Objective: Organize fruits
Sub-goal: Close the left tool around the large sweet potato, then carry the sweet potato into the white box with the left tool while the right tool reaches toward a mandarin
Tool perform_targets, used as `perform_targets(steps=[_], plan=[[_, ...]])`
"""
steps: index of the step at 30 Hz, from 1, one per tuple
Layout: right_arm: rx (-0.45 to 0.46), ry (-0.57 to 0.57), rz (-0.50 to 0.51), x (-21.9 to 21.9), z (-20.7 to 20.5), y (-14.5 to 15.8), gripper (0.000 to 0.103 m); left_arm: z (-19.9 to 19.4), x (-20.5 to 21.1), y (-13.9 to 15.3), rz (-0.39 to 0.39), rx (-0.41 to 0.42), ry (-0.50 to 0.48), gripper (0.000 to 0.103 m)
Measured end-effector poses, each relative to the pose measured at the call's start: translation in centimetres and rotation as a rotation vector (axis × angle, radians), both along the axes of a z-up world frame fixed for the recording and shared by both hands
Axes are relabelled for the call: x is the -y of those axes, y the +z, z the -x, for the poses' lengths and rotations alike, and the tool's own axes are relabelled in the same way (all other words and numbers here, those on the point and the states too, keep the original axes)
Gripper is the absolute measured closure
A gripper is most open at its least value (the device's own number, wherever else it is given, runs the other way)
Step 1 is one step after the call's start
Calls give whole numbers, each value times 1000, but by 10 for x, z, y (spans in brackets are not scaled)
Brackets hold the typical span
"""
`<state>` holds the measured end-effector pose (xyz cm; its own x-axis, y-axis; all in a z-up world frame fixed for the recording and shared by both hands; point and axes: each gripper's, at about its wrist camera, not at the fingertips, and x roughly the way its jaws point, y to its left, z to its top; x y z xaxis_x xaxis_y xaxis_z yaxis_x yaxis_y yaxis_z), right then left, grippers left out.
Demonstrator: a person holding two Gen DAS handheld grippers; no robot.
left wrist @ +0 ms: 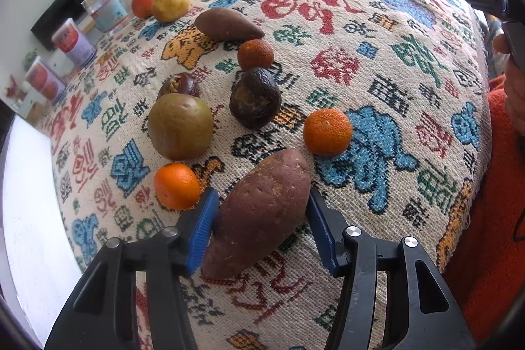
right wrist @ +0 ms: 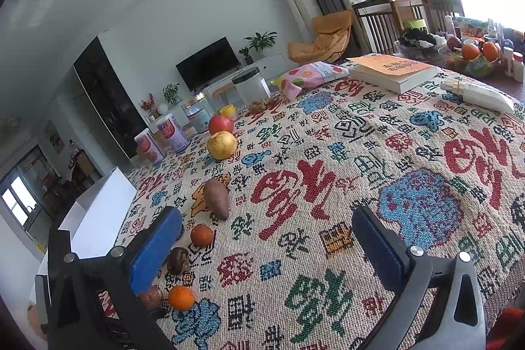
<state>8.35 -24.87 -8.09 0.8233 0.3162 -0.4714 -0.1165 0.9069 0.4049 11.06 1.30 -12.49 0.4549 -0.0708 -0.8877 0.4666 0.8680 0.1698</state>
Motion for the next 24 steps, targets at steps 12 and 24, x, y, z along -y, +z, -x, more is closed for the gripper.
perform_targets(steps=[12, 24], plan=[[16, 6, -95, 13, 4, -2, 0, 12, -12, -2, 48, -1, -54, 24], [-78, -3, -162, 25, -6, -12, 0, 13, -18, 3, 150, -1, -4, 64]])
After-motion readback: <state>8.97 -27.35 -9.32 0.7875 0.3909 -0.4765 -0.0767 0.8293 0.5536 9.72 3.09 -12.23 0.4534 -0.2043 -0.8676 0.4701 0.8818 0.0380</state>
